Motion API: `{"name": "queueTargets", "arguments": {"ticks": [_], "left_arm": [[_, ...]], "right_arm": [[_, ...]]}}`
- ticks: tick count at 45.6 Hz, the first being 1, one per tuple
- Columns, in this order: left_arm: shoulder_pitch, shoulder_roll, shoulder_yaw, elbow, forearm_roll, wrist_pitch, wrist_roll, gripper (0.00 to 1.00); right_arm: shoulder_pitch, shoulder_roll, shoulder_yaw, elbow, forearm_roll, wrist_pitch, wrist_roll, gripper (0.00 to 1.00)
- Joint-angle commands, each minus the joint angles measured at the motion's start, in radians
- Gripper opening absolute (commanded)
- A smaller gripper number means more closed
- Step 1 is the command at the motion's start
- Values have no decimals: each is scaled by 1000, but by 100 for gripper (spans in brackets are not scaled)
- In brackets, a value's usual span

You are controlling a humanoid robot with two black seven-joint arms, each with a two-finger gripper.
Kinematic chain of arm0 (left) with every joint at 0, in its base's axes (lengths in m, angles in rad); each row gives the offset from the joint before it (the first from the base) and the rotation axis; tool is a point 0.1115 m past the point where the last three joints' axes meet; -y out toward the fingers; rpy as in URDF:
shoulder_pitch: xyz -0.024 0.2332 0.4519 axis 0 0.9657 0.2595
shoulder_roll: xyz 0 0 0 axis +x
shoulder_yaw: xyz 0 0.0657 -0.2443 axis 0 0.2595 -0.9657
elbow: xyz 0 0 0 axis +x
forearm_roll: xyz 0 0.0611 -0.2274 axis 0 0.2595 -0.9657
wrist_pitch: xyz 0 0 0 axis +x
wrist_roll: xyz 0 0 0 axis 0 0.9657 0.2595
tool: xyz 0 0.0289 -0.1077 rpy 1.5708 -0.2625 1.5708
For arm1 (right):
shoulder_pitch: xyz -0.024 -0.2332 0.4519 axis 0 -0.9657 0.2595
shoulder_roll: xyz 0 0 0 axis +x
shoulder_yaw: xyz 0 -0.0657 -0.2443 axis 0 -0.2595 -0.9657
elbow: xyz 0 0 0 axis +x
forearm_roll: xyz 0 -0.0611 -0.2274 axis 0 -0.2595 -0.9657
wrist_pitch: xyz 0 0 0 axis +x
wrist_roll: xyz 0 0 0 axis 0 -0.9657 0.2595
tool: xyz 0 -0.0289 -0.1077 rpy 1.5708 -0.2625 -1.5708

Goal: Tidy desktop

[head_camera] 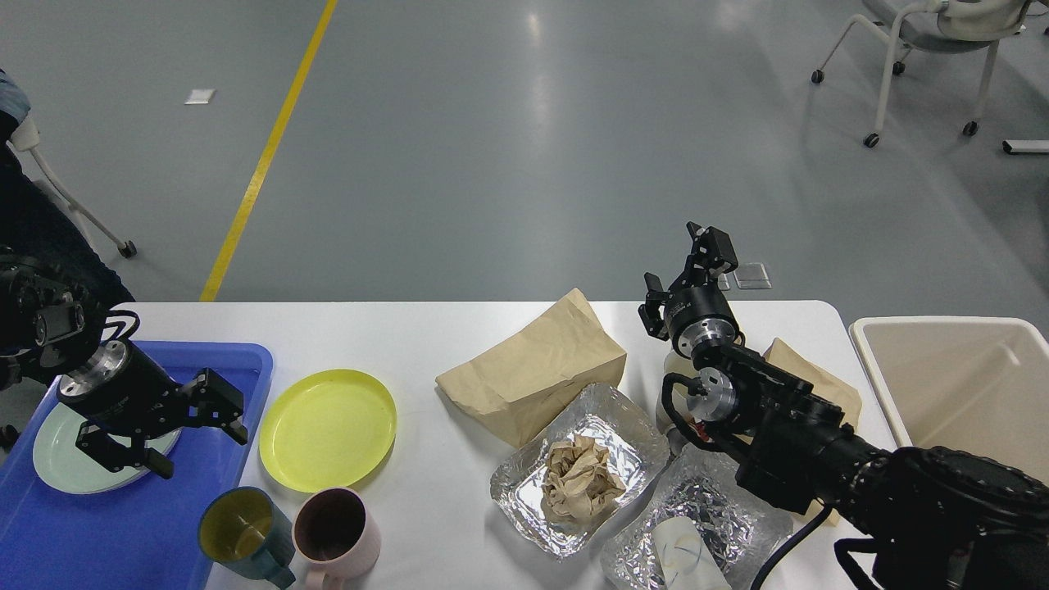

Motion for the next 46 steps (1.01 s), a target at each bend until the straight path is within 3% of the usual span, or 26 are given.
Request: {"name": "queueTargets", "arguments": {"ticks": [1,13,28,46], "left_arm": [[-36,-31,35,-19,0,1,-1,96],[-96,-62,140,-120,5,0,2,96],[-96,-66,139,-125,196,0,9,96],[-72,-89,97,-125,201,0,8,96]], "right_arm": [[0,0,0,0,0,0,0,100],[0,0,0,0,0,0,0,100],[0,0,0,0,0,0,0,100],[0,0,0,0,0,0,0,100]]}}
